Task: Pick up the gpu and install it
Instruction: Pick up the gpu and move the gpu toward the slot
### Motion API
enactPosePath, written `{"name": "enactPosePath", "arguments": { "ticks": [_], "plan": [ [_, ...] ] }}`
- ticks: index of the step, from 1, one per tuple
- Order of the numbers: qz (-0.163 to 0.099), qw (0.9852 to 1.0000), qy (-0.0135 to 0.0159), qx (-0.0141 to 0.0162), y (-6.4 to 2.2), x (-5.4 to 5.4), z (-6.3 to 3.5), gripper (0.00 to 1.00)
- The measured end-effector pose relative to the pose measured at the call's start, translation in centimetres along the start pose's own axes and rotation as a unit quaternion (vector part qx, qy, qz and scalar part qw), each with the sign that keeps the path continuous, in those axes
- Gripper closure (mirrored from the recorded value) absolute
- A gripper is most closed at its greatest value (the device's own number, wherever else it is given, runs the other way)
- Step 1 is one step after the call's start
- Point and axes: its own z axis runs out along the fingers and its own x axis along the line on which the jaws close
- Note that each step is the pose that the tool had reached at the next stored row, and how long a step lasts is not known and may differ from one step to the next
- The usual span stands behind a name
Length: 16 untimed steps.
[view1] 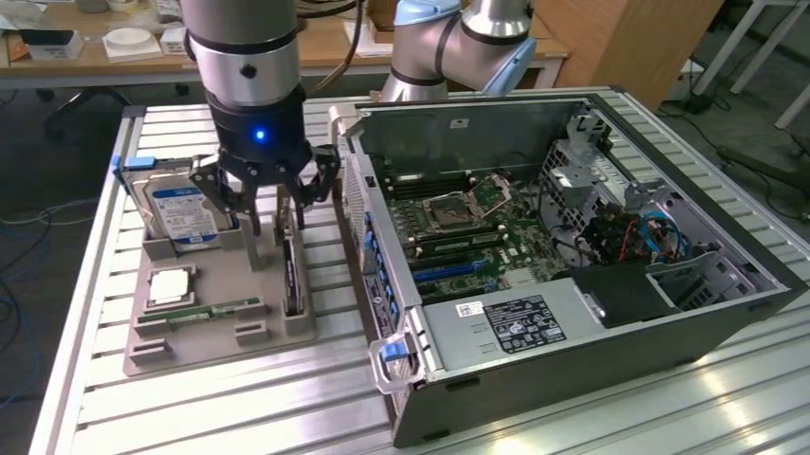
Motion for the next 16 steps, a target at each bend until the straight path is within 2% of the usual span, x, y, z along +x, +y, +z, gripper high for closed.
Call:
{"name": "enactPosePath", "arguments": {
  "ticks": [8, 16],
  "plan": [
    [0.0, 1.0, 0.0, 0.0, -0.06, 0.0, 1.45, 0.47],
    [0.0, 1.0, 0.0, 0.0001, -0.11, -0.6, 2.9, 0.47]
  ]
}}
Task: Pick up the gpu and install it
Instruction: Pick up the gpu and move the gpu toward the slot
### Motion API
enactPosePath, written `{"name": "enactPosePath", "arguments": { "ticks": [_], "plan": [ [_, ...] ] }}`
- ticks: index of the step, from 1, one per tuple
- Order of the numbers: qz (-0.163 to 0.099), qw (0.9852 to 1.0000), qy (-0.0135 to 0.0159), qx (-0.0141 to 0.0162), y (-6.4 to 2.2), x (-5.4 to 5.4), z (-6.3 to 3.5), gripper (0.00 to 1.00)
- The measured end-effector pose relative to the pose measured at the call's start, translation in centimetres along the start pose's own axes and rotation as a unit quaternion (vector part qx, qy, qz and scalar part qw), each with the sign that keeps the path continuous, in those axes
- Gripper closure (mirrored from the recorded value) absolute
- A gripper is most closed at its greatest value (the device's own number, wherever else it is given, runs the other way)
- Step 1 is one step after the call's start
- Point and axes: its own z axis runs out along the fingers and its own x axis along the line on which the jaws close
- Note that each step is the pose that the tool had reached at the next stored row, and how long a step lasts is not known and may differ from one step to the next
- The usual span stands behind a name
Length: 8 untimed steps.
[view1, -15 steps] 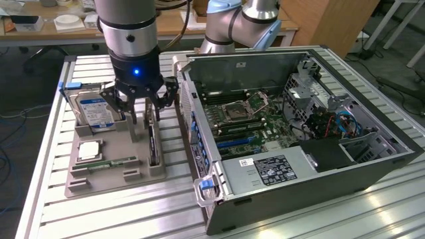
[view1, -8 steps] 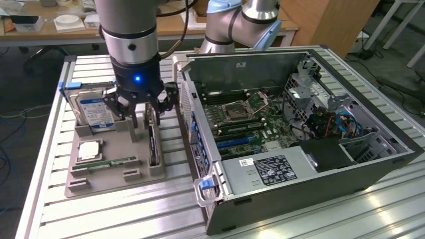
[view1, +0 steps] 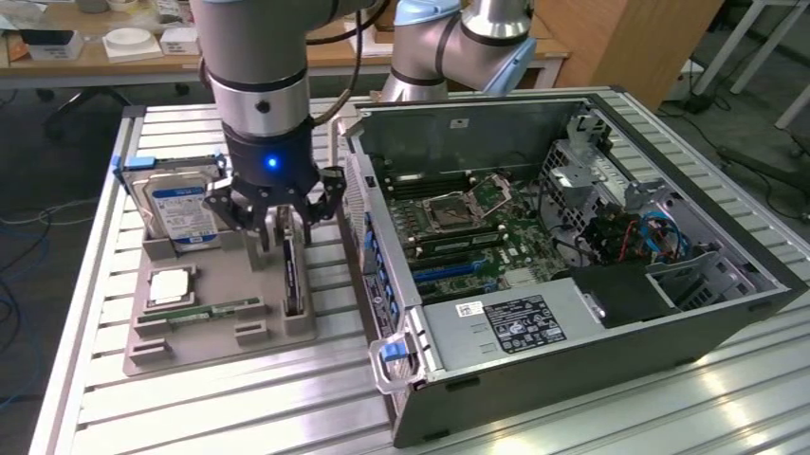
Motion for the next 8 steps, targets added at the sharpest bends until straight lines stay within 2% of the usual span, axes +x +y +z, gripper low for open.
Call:
{"name": "enactPosePath", "arguments": {
  "ticks": [8],
  "plan": [
    [0.0, 1.0, 0.0, 0.0, -0.16, 0.0, 1.46, 0.47]
  ]
}}
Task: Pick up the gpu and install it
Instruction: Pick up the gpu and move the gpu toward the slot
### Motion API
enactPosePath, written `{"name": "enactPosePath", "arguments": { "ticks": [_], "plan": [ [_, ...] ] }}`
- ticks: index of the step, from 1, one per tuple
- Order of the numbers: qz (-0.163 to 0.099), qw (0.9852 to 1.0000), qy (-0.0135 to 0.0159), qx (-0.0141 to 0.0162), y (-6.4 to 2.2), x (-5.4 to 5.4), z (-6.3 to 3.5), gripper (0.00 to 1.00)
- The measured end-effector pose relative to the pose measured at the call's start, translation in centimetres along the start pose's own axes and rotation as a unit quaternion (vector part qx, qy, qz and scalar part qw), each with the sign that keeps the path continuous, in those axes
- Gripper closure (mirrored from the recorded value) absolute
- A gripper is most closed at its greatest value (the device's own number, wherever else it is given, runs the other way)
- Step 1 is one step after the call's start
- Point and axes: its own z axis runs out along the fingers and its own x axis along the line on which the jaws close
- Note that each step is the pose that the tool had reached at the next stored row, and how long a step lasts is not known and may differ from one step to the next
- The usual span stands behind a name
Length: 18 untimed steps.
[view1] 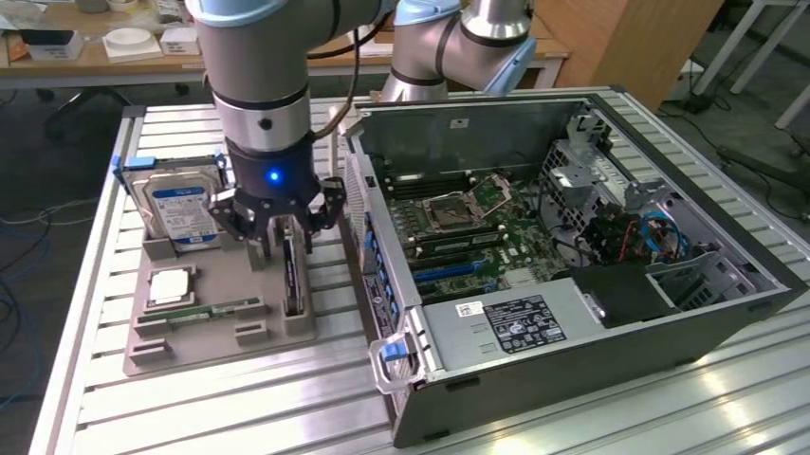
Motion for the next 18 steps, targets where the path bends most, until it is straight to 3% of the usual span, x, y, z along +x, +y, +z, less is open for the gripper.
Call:
{"name": "enactPosePath", "arguments": {
  "ticks": [3, 9, 18],
  "plan": [
    [0.002, 1.0, -0.0001, 0.0, -0.02, 0.0, 0.54, 0.47],
    [0.038, 0.9993, -0.0015, 0.0004, -0.05, 0.0, 1.63, 0.47],
    [0.038, 0.9993, -0.0015, 0.0005, -0.1, -0.1, 2.85, 0.47]
  ]
}}
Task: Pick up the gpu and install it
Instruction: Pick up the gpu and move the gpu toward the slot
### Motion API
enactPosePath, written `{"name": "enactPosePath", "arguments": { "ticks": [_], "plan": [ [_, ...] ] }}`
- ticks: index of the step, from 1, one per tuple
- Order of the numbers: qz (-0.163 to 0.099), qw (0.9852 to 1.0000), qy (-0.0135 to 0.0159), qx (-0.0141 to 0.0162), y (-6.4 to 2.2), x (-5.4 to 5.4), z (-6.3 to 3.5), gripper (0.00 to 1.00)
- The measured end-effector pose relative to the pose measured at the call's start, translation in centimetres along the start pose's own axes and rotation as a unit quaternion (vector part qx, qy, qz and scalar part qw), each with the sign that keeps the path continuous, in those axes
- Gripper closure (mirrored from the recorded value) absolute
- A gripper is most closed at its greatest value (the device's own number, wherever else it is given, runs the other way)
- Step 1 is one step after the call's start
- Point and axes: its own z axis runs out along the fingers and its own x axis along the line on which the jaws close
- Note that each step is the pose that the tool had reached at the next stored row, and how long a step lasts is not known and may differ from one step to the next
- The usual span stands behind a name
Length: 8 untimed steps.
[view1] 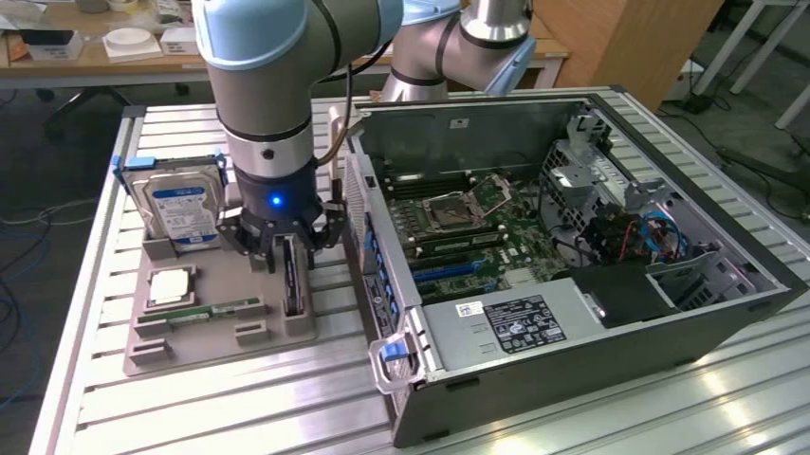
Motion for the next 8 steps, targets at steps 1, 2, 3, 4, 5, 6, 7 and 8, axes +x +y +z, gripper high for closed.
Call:
{"name": "enactPosePath", "arguments": {
  "ticks": [1, 2, 3, 4, 5, 6, 7, 8],
  "plan": [
    [0.0, 1.0, 0.0, 0.0, 0.0, 0.0, 0.0, 0.47],
    [0.0, 1.0, 0.0, 0.0, 0.0, 0.0, 0.0, 0.47],
    [0.0, 1.0, 0.0, 0.0, 0.0, 0.0, 0.0, 0.47],
    [0.0, 1.0, 0.0, 0.0, 0.0, -0.01, 0.0, 0.47],
    [0.0, 1.0, 0.0, -0.0001, 0.0, -0.01, 0.01, 0.47],
    [-0.001, 1.0, 0.0, -0.0001, 0.0, -0.01, 0.01, 0.47],
    [-0.005, 1.0, 0.0002, -0.0001, 0.0, 0.0, 0.01, 0.47],
    [-0.013, 0.9999, 0.0005, -0.0002, 0.0, -0.01, 0.01, 0.47]
  ]
}}
